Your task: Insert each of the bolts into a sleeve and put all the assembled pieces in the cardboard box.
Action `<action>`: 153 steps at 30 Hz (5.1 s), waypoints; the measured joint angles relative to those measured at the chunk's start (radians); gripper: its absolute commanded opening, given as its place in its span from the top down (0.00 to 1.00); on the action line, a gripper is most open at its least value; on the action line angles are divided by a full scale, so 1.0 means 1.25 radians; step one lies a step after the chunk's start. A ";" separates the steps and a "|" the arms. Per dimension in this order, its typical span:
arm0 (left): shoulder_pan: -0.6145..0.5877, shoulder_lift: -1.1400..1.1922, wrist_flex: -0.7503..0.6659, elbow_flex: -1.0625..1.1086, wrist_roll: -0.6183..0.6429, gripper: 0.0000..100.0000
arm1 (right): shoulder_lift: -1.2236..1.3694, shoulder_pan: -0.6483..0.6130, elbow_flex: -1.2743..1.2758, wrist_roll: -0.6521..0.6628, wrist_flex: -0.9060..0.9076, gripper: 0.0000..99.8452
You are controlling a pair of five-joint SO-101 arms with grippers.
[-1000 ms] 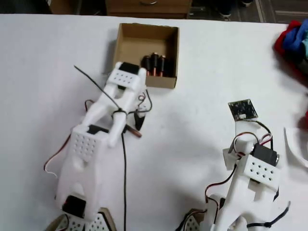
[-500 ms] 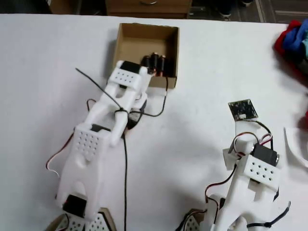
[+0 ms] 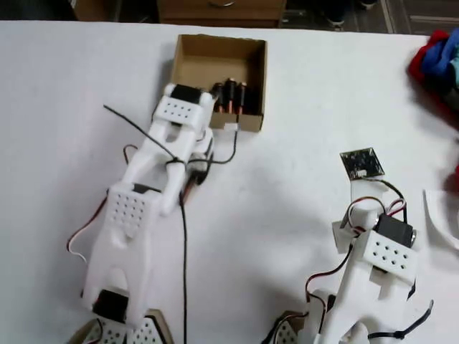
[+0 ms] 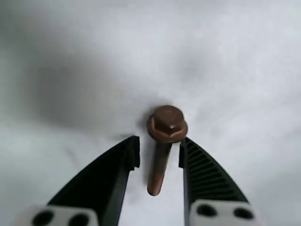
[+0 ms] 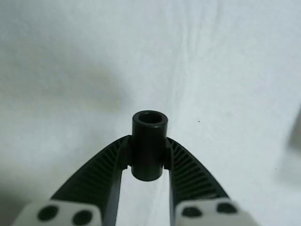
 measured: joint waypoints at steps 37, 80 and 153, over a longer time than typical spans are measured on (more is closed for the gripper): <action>0.031 0.081 -0.011 -0.049 0.006 0.97 | 0.000 0.000 0.000 0.000 0.000 0.98; 0.054 -1.281 -1.173 1.243 0.007 0.97 | -0.004 -0.605 0.068 -0.393 -0.433 0.98; 0.162 -1.068 -0.914 0.856 0.173 0.97 | 0.037 -0.608 0.149 -0.482 -1.034 0.98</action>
